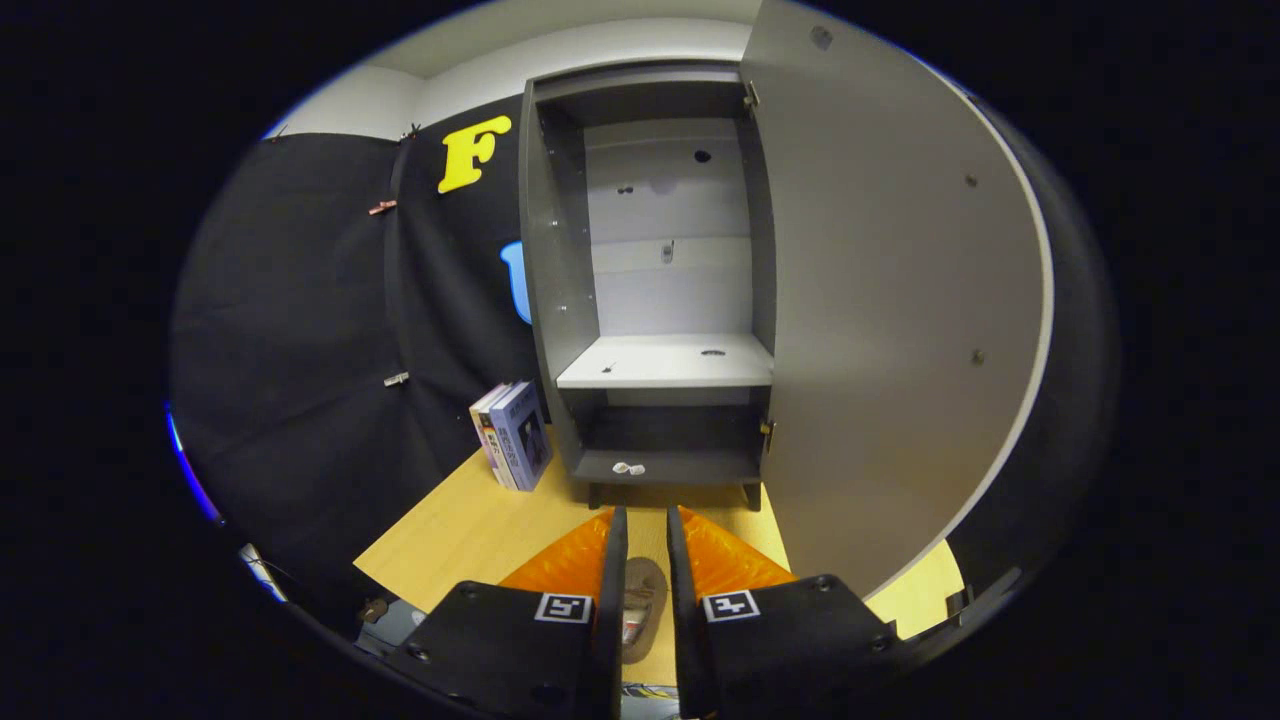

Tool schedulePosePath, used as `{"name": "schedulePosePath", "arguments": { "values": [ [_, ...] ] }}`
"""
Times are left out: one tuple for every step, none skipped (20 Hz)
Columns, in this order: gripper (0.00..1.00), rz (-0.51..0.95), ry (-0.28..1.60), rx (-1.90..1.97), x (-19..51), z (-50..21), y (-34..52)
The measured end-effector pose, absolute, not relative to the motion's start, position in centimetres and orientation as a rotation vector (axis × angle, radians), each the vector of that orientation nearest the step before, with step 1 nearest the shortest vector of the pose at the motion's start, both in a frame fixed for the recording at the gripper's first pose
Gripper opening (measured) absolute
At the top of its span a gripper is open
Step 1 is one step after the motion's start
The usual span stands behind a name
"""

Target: Open the shoe cabinet door, grab the shoes and put them into the shoe cabinet, then close the shoe cabinet door.

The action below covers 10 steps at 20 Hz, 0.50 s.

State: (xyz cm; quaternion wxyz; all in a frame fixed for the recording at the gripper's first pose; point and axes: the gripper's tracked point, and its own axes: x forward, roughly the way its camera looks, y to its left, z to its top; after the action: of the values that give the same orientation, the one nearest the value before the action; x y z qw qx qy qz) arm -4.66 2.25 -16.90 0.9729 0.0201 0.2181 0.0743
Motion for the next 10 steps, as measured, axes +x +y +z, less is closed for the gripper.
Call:
{"name": "schedulePosePath", "arguments": {
  "values": [
    [0.26, 0.156, 0.469, 0.049, -4.5, -18.0, 2.8],
    [0.26, 0.161, 0.498, 0.058, -4.3, -19.3, 3.4],
    [0.26, 0.158, 0.526, 0.062, -4.1, -20.6, 3.6],
    [0.26, 0.152, 0.558, 0.062, -3.9, -22.1, 3.9],
    [0.26, 0.143, 0.591, 0.06, -3.8, -23.7, 4.2],
    [0.26, 0.135, 0.628, 0.06, -3.8, -25.2, 4.4],
    [0.25, 0.13, 0.664, 0.064, -3.8, -26.8, 4.7],
    [0.25, 0.127, 0.698, 0.07, -3.7, -28.3, 5.1],
    [0.25, 0.124, 0.73, 0.071, -3.9, -29.7, 5.5],
    [0.23, 0.119, 0.767, 0.066, -3.8, -31.4, 5.8]
  ]
}}
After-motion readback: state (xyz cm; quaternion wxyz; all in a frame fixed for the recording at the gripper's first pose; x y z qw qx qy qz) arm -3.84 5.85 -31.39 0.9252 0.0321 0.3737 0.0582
